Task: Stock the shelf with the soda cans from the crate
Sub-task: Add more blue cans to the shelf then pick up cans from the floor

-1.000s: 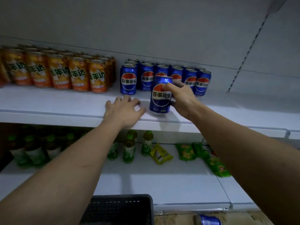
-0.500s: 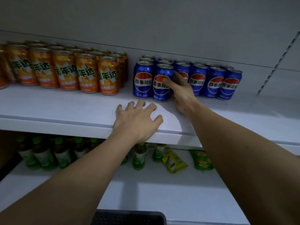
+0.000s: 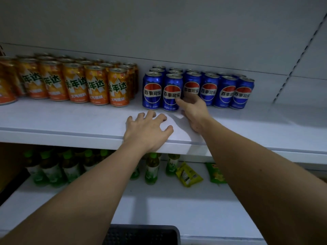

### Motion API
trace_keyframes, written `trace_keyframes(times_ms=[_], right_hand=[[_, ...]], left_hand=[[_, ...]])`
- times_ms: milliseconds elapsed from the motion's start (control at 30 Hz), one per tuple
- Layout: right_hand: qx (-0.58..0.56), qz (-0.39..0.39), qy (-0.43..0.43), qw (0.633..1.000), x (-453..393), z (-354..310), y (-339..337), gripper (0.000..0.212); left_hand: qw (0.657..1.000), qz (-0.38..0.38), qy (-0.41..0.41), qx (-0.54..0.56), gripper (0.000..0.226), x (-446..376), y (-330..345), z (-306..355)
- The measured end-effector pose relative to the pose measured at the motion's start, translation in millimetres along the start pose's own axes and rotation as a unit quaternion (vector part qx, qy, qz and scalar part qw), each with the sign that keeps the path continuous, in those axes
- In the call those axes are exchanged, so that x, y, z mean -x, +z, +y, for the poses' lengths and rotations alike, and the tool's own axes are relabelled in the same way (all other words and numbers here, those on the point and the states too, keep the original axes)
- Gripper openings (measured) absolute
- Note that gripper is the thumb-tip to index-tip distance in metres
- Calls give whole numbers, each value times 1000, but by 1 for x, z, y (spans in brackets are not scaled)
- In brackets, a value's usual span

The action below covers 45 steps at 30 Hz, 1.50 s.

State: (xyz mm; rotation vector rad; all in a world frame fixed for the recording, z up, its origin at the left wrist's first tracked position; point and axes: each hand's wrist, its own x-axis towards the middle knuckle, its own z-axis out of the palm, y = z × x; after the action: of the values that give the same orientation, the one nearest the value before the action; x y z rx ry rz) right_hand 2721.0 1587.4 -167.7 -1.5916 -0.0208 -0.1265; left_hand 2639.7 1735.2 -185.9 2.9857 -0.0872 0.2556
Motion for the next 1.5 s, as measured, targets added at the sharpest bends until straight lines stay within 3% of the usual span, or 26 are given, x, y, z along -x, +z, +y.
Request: trace_keyframes(times_ms=[300,400,500,633,733,933,1200,1400,1500], right_hand=[[123,-32,35,991,123,-32,-57,29],[198,-58,17,978,159,-34,-81,23],[303,-77,-1,950,189,-27,-105,20],[448,-137,-3,883,226,-13,-137,21],[477,-151,6,866,245,-1,-156,25],[476,-142,44,867,275,41,-193,30],[457,-126,152,867,301,146,-245,36],[397,-81,278,871,300,251,-284,24],[299,-27,384,873,294,311,-294,35]], left_hand=[[996,-67,-50,27,54,26,-25,16],[991,-44,-74,101,44,48,-35,37],[969,3,-60,238,33,76,-39,68],[945,-37,-17,325,32,108,-31,113],[932,-58,-29,357,30,124,-13,137],[929,-111,-31,352,35,158,38,182],[907,-219,-60,354,33,188,138,221],[886,-310,-94,333,27,196,236,239],[873,-338,-121,329,19,195,287,251]])
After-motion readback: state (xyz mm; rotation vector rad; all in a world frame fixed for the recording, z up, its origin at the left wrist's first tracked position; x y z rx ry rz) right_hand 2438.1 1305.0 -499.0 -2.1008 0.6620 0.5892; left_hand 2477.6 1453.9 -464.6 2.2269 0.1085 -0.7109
